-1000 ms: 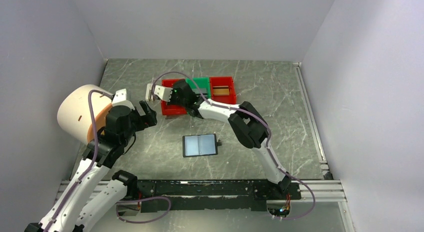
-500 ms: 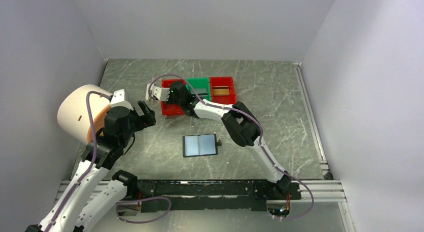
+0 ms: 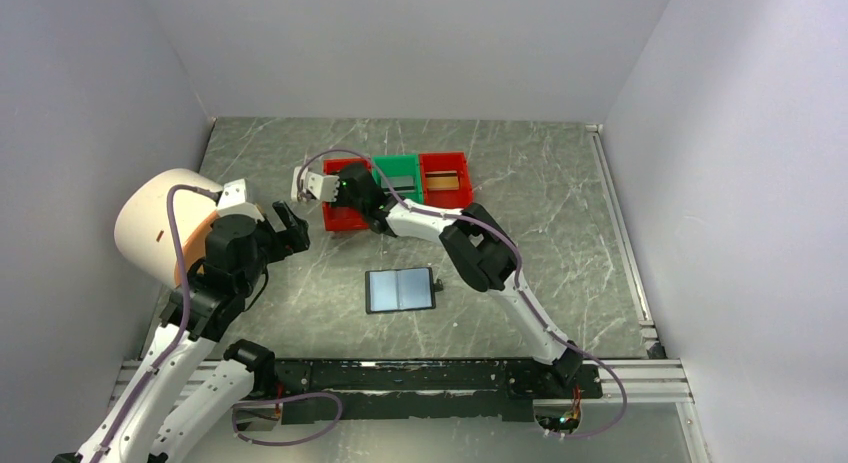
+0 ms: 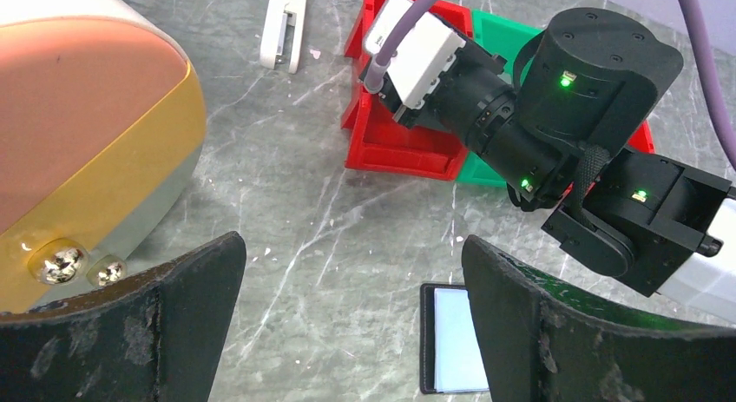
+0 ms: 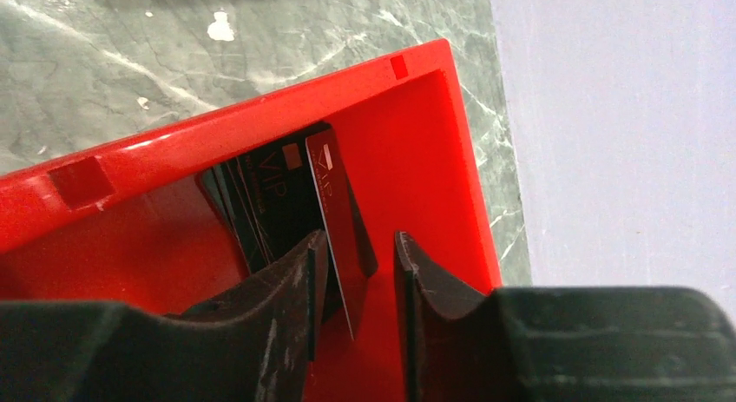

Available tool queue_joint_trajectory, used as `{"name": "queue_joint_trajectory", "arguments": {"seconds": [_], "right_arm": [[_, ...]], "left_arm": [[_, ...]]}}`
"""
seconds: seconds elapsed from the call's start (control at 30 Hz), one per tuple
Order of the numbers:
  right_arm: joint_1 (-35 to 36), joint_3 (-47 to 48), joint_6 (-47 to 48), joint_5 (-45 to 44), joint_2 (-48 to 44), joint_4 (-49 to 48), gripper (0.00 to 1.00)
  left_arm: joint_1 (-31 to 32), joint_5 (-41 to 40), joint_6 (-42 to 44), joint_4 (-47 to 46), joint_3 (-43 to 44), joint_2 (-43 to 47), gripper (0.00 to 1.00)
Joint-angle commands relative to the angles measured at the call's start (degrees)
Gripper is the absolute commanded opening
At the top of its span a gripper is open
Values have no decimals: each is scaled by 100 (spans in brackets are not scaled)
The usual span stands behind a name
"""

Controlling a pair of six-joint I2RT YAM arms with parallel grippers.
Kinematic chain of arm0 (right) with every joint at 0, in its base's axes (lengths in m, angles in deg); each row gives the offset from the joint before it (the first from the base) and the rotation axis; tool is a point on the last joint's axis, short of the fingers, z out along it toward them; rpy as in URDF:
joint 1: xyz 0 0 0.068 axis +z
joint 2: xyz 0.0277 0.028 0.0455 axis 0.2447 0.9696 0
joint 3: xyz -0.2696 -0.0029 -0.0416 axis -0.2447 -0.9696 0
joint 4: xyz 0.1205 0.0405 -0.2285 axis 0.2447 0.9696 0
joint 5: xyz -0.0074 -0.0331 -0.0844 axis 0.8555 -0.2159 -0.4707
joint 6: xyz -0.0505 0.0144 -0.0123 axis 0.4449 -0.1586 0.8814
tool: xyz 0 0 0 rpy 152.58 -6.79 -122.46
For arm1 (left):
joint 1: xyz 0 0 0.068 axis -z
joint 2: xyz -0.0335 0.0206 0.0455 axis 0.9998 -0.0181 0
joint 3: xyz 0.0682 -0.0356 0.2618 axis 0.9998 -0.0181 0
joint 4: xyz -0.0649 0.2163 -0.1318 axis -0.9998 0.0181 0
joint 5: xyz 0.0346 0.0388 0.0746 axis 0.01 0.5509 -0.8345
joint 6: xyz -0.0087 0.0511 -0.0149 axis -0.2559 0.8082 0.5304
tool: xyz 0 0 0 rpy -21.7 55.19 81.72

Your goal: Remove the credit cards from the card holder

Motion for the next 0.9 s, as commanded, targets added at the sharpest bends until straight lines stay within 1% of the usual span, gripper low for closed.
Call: {"name": "queue_joint_trajectory", "arguments": {"seconds": [0.0, 0.2, 0.3, 0.53, 0.6, 0.7, 0.87], "right_arm": [[-23, -23, -109, 288, -89, 109, 39], [-44, -36, -8, 408, -255, 247, 43], [-69, 8, -99, 415, -303, 303, 47], [-114, -60, -482, 562, -455, 438, 50], [-118, -134, -690, 427, -479, 238, 50], [-139, -109, -1074, 475, -533, 240, 50], [-133, -285, -2211, 540, -821, -169, 50]], "left_arm": [[-46, -132, -21, -17, -42, 4, 100], [-47, -89, -1, -38, -43, -25, 100], [-47, -79, -1, -35, -38, -38, 100], [-46, -109, -19, -17, -42, 31, 100], [-48, -119, -19, -9, -49, 33, 100], [-49, -131, -15, -9, -35, 13, 100], [-47, -142, -12, -12, -41, -18, 100]]}}
